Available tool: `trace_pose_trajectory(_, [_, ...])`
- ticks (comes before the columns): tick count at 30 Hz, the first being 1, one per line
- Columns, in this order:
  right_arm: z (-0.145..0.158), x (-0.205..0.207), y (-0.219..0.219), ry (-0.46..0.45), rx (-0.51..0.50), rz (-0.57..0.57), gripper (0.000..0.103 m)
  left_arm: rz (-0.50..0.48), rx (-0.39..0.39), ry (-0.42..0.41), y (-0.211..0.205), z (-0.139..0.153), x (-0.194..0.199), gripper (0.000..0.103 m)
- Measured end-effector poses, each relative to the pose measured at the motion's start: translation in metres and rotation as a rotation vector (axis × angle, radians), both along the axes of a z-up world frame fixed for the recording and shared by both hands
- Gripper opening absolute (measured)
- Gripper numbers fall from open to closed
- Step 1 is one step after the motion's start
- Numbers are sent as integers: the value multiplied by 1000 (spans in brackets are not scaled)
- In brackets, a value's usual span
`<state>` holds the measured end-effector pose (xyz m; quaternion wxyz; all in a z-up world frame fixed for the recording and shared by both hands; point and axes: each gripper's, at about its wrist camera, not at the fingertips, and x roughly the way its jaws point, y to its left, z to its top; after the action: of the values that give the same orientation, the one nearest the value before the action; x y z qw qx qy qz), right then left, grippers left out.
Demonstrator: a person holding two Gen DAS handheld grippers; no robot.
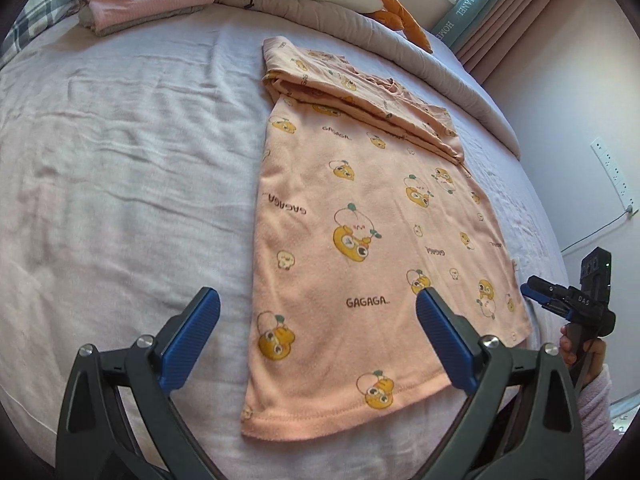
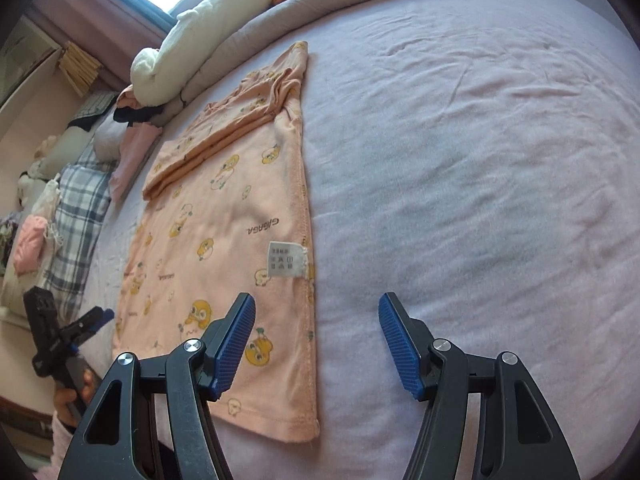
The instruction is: Fold small clothes
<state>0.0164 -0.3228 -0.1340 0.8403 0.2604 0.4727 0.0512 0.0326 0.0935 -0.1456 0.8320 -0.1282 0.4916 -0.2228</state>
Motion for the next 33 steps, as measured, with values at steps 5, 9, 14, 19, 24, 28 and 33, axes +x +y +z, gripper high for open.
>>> trace_pose_trajectory(5, [-2,-9,1,8,46,29,64,43,-46,36,16,-9,-11,98])
trace_pose_trajectory(9, [-4,-14,5,30,61,76,64,22,-98,44,17,-10,-20,98])
trace_pose_trajectory(14, [-11,-22,13,52,133,149,64,-38,-141,58,10,-10,-27,97])
trace_pose_trajectory(19, [-19,-22,15,39,220,162,64,-78,-202,89,6,-14,-20,87])
trace_pose_trajectory(24, [-25,-6,16,16,277,159,64,-93,-279,111,6,-19,-3,78])
trace_pose_trajectory(28, [-25,7,22,6,274,180,64,-100,-306,129,1,-21,4,72])
trace_pose_trajectory(33, [-23,6,24,2,246,198,55,-127,-273,127,-2,-21,-2,55])
